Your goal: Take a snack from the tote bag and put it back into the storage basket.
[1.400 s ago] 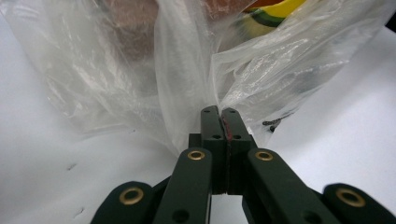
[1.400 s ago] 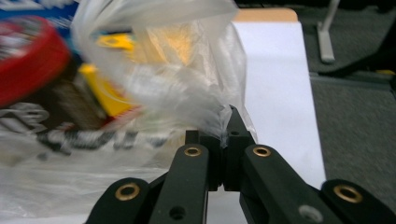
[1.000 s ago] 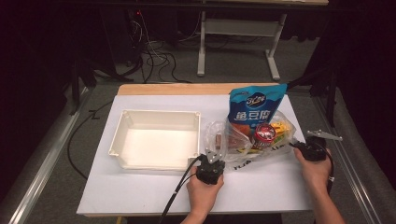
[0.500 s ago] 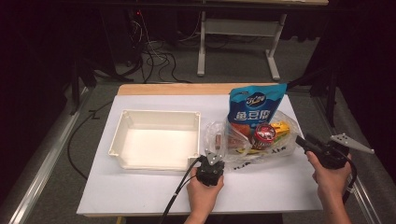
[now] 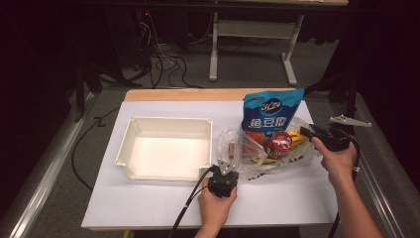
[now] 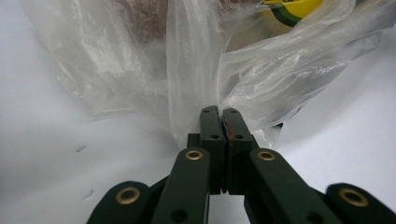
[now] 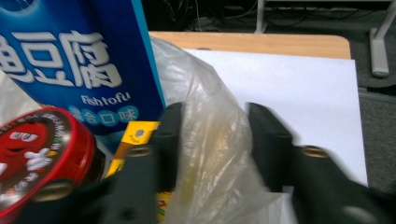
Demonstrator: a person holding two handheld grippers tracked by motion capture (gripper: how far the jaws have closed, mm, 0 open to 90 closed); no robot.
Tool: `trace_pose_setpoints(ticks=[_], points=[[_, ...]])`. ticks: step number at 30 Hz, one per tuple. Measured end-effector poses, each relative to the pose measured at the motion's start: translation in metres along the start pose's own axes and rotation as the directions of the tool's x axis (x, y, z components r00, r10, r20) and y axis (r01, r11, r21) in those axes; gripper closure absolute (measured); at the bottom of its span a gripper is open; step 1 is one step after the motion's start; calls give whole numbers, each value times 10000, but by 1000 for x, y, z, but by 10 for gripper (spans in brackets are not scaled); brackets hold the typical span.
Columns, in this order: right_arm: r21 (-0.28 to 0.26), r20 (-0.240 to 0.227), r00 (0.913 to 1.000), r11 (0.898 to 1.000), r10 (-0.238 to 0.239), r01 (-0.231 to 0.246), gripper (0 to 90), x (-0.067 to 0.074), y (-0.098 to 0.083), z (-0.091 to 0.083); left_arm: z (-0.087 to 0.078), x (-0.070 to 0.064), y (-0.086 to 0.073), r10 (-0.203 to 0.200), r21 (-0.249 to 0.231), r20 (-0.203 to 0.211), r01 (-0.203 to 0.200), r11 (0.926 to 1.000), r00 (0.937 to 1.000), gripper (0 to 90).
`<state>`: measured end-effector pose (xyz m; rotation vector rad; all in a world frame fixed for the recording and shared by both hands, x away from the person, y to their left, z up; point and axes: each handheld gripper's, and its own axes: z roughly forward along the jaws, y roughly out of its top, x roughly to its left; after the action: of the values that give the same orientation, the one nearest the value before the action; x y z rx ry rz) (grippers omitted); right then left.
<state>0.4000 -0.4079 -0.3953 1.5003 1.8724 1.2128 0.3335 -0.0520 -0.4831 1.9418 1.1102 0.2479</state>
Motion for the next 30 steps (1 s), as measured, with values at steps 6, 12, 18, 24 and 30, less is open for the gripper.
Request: trace_pose_setpoints(ticks=[6, 12, 18, 24, 30], points=[[-300, 468, 9983, 9990, 339, -325, 893, -8, 2, 2, 0, 1, 0, -20, -36, 23, 20, 10000, 10000, 889], [33, 462, 9937, 9948, 1017, -1020, 892, -27, -7, 17, -1, 1, 0, -76, -73, -30, 75, 9999, 10000, 889], [680, 443, 9884, 9867, 1452, -1480, 892, -35, -22, 32, 0, 1, 0, -197, -80, -95, 196, 9998, 9998, 890], [2011, 1007, 9873, 9694, 1226, -1409, 898, -35, -47, 51, 0, 2, 0, -248, -95, -146, 247, 9997, 9996, 889], [1863, 1092, 9868, 9727, 1195, -1384, 756, -34, -55, 48, 0, 2, 0, -257, -97, -181, 255, 9996, 9995, 888]])
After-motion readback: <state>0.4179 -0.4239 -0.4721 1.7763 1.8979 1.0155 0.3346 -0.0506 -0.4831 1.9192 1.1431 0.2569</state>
